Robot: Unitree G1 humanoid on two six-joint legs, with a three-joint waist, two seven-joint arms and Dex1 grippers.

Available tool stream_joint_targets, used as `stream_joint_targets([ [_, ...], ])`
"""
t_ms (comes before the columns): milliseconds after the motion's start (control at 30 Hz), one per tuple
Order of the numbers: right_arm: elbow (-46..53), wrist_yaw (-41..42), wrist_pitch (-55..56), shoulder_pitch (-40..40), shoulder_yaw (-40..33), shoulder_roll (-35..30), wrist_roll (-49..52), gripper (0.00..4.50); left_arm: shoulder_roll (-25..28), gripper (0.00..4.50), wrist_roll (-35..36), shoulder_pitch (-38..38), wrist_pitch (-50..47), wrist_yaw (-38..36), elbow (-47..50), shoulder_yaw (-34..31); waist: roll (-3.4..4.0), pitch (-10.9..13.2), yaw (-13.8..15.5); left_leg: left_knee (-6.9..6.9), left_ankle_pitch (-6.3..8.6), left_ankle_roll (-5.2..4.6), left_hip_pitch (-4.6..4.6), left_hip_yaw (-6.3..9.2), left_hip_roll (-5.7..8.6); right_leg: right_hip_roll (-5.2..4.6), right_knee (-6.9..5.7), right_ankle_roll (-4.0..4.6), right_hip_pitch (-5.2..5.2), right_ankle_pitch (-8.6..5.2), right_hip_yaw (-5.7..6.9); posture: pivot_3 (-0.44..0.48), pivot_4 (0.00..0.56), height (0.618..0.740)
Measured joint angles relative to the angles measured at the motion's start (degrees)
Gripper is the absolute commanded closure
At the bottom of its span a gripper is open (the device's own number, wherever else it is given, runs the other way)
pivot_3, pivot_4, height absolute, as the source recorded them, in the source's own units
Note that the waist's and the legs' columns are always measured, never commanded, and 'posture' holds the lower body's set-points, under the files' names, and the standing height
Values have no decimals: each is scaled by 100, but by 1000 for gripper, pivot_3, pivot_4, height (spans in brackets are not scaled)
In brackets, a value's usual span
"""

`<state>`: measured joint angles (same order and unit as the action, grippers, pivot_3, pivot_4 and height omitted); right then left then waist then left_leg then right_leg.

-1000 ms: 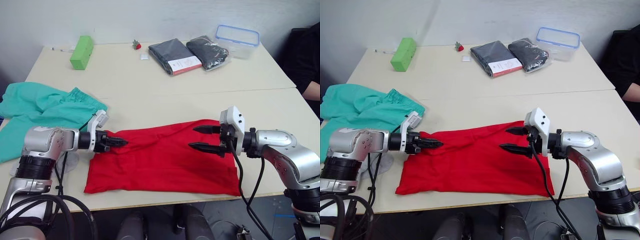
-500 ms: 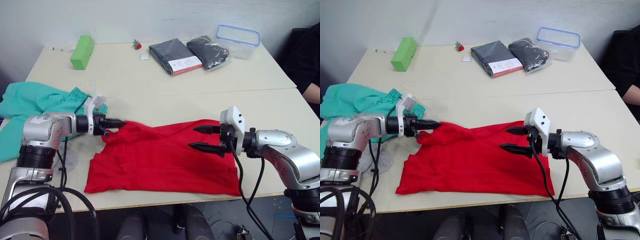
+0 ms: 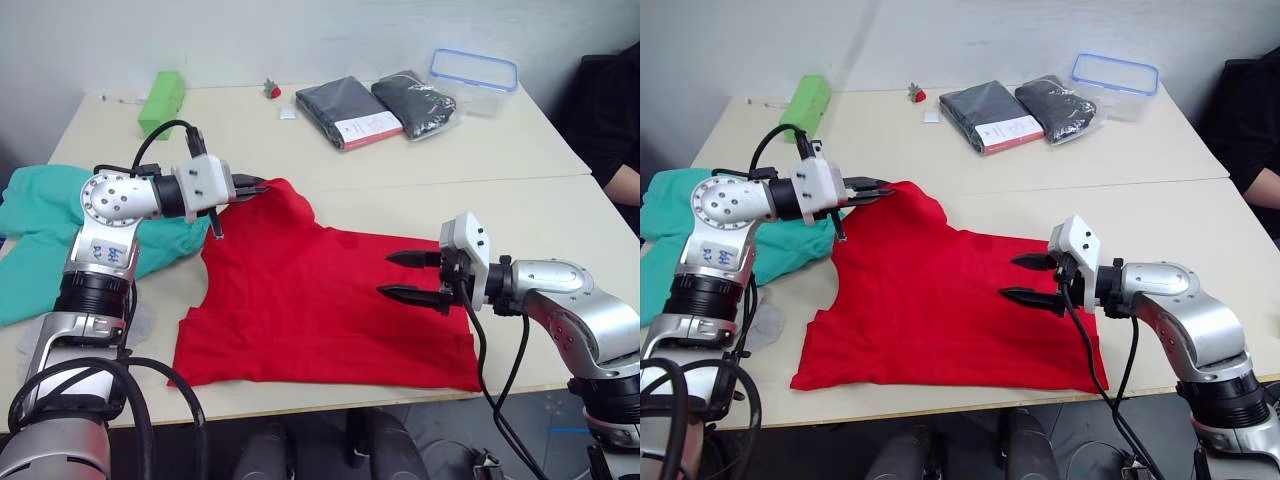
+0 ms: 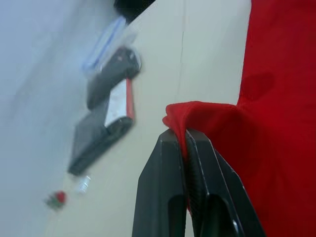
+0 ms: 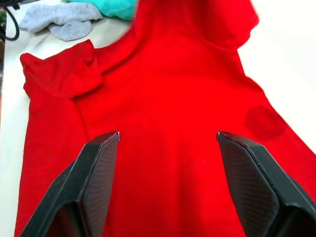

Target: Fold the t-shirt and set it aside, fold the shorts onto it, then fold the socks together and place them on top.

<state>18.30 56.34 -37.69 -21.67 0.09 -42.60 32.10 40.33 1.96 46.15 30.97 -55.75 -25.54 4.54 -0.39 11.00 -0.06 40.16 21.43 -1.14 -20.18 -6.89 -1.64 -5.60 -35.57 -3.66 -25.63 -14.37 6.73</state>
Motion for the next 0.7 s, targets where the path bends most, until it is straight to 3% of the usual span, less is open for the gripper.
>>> stream_joint_targets([
  [167,-144,-13,20,15,-13,-14,-84,1303,230,4474,-411,-1169,1022,151,322,82,0,0,-12,-1,0,0,2,0,-7,-7,-1,0,-2,0,2,0,150,740],
  [333,-641,23,186,10,-73,-300,-366,1303,837,4474,-861,-2335,1904,376,538,69,0,0,4,-1,5,-10,-1,4,-5,-32,5,1,-1,0,1,0,150,740],
  [500,-1200,263,503,-71,-71,-495,-582,1303,1128,4474,-1366,-2693,2500,785,498,52,0,0,17,-2,7,-18,-2,8,1,-50,7,0,0,0,2,0,150,740],
  [700,-2303,591,1218,-614,-2,-647,-1142,1303,1102,4474,-1777,-2540,2594,1317,202,68,2,0,-4,-2,6,-18,3,0,0,-47,0,0,1,0,17,0,150,740],
])
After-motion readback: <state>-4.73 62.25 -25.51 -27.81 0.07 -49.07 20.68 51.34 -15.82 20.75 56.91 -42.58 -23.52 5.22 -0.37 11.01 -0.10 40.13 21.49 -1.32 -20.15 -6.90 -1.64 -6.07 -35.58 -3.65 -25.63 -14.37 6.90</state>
